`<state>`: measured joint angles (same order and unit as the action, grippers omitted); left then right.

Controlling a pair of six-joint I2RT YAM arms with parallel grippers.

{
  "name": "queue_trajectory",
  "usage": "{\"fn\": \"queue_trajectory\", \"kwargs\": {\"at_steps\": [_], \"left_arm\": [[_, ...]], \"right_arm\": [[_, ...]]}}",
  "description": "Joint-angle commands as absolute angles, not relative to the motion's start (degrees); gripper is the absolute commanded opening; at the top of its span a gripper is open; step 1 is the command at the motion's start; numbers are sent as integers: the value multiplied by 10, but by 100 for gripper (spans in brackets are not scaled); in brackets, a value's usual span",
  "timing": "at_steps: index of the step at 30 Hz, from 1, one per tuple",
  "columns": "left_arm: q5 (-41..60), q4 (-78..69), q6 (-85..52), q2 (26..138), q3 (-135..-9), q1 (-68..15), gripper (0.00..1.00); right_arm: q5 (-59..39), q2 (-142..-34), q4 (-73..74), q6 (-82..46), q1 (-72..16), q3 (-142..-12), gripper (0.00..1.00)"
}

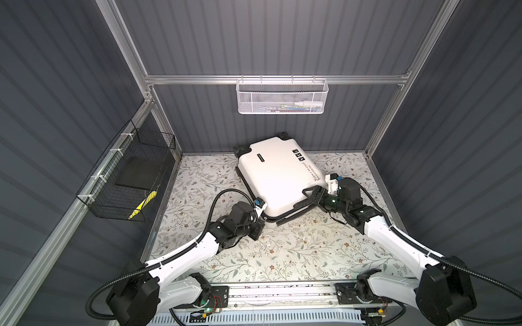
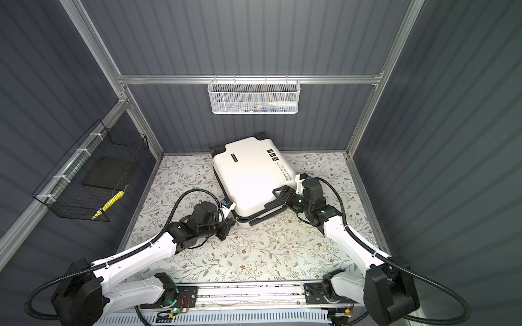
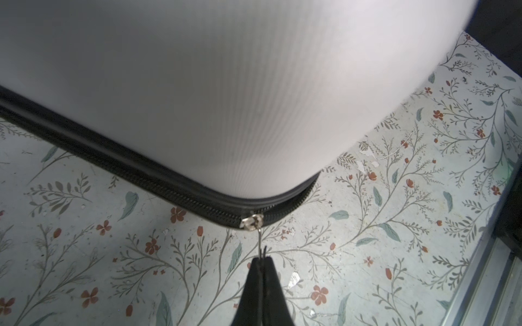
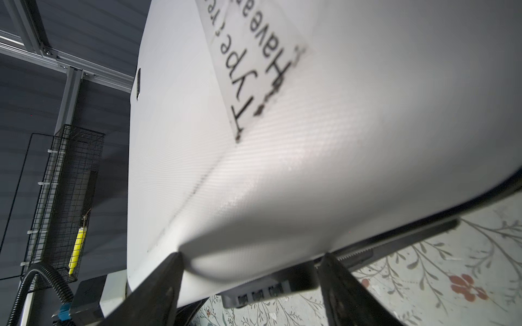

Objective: Pack the luggage

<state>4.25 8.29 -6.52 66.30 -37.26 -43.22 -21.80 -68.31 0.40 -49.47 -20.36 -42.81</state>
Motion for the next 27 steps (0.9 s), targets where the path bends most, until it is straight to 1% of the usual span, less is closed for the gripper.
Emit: {"fn": "queue_trajectory", "kwargs": {"at_steps": [1,5,7,8,11,16,19,27], "left_arm": [[39,81,-82,668,-369,-442,0],[-1,94,-88,650,-372,-443,0],[-22,104,-86,638,-376,-443,9],[-33,107,-85,631,-377,-443,17],[-52,119,-78,612,-379,-443,31],[-69,127,-62,587,-371,-443,49],[-55,108,-55,580,-353,-443,52],[-20,14,-104,582,-297,-444,52]], "right_arm": [[-216,-688,-27,-480,-209,-440,78],[-211,-671,-48,-470,-199,-444,79],[-213,-662,-56,-468,-189,-443,80],[-215,-657,-60,-467,-183,-443,80],[-220,-645,-73,-463,-166,-443,81],[-227,-613,-94,-452,-134,-448,82],[-236,-610,-104,-445,-108,-454,82],[-252,-630,-131,-415,-53,-492,83]]}}
